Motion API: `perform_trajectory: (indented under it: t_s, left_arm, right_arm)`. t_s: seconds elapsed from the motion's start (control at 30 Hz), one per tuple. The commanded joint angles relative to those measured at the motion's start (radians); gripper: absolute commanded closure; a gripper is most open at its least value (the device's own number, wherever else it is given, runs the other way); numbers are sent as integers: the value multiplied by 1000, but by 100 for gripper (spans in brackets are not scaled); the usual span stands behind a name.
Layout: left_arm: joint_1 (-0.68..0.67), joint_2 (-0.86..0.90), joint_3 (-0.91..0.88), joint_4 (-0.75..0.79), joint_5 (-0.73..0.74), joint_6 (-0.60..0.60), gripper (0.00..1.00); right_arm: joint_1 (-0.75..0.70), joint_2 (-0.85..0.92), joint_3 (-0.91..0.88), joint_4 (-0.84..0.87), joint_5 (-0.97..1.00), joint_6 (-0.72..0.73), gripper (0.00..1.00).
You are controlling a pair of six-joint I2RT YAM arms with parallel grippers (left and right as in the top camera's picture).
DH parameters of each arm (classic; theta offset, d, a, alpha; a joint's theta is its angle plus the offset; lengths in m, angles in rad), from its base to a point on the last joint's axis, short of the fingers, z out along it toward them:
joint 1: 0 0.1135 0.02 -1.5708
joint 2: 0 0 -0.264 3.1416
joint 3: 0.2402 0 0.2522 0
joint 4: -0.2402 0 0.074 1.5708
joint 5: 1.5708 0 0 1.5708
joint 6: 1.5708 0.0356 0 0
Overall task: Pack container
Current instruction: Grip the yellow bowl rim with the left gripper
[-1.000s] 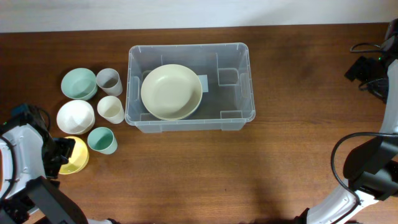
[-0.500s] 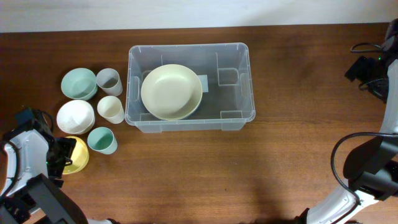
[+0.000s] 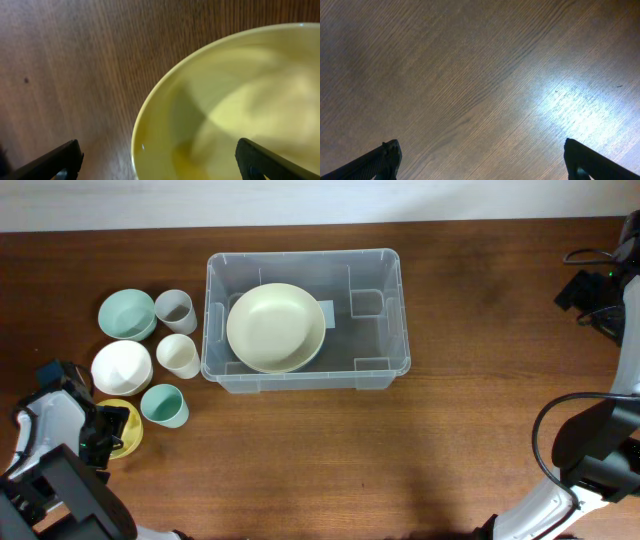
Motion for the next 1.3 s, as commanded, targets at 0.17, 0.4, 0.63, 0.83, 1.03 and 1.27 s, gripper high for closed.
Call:
perform_trajectory:
  t_s: [0.17,0.4,0.63,0.83,1.03,1.27]
  left_arm:
    - [6,17,-59,67,19,-14,1]
    - [6,17,-59,72,19,-14,41]
    - [7,17,-59,71,19,-14,77]
    - [33,17,-59,67,35,-15,91]
    - [109,17,-59,33,37,-14,98]
    - [194,6,-53,18,37,-14,98]
  right_arm:
    - [-2,10,-6,0,16,-7,1]
    - [-2,10,-6,0,16,-7,1]
    - [-2,10,-6,0,16,-6,1]
    - [-2,10,-6,0,16,-7,1]
    - [-2,10,-6,0,16,-7,1]
    - [-2,10,-6,0,16,-7,1]
